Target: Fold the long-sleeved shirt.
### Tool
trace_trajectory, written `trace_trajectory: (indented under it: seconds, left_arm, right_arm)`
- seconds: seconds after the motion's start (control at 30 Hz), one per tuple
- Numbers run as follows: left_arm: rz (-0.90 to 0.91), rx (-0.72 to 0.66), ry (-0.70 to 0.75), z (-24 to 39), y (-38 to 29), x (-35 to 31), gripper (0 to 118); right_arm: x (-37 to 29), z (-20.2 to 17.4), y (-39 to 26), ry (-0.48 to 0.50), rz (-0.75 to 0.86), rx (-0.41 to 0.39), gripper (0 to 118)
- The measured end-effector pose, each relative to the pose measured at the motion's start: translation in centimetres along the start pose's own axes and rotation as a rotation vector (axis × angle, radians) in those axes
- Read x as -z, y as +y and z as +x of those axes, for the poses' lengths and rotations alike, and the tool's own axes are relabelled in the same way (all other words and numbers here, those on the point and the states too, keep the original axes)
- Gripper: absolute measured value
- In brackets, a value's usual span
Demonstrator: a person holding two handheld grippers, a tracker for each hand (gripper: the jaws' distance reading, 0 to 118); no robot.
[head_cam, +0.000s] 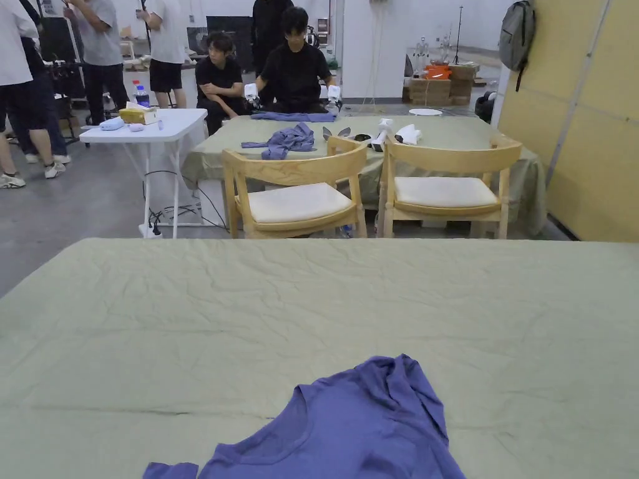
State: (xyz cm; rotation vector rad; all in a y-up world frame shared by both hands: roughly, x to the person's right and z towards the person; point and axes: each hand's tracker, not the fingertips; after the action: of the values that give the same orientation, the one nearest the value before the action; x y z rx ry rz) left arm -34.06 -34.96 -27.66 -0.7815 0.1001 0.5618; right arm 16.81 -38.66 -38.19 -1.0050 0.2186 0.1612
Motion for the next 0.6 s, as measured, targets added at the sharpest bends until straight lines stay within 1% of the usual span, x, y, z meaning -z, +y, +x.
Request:
trace_trajectory:
  seconds: [0.17, 0.33, 0.37, 0.4, 0.43, 0.47, 0.5, 0.53, 0.57, 0.6]
  left_arm:
    - [-0.089, -0.006, 0.023, -1.6, -4.6, -1.6, 4]
    - [-0.114, -0.022, 0.012, -2.2, -6.3, -3.2, 4]
    - [-0.116, -0.005, 0.008, -2.1, -6.3, -3.4, 6]
    - [-0.102, 0.042, 0.029, -1.7, -6.5, -3.7, 17]
    - [-0.064, 0.09, 0.078, -1.2, -6.5, -4.0, 61]
    - [-0.022, 0.124, 0.104, -0.7, -6.5, -4.5, 104]
    - [0.04, 0.135, 0.097, -0.3, -6.5, -5.8, 118]
    - [0.097, 0.143, 0.005, 0.4, -6.1, -5.9, 113]
    - [0.089, 0.148, -0.003, 0.9, -5.7, -6.2, 113]
    - [0.072, 0.141, -0.002, 1.4, -5.5, -6.3, 114]
  right_arm:
    - [-0.5, -0.5, -5.7, -0.028, -0.075, 0.017, 8]
    - [-1.3, -0.5, -7.5, -0.014, -0.099, 0.032, 9]
    - [-1.7, -0.5, -7.5, -0.006, -0.089, 0.02, 17]
    - [-2.1, -0.6, -7.5, -0.039, -0.07, 0.011, 42]
    - [-2.7, -0.3, -7.4, -0.094, -0.05, 0.02, 94]
    - [-3.7, 0.0, -7.3, -0.113, -0.008, 0.036, 118]
    - [-5.1, 0.6, -6.9, -0.072, 0.091, 0.046, 114]
    - [-6.3, 1.0, -6.6, -0.042, 0.128, 0.095, 107]
    - [-7.3, 1.4, -6.5, -0.02, 0.146, 0.147, 108]
    - [-8.1, 1.6, -6.4, 0.0, 0.145, 0.183, 113]
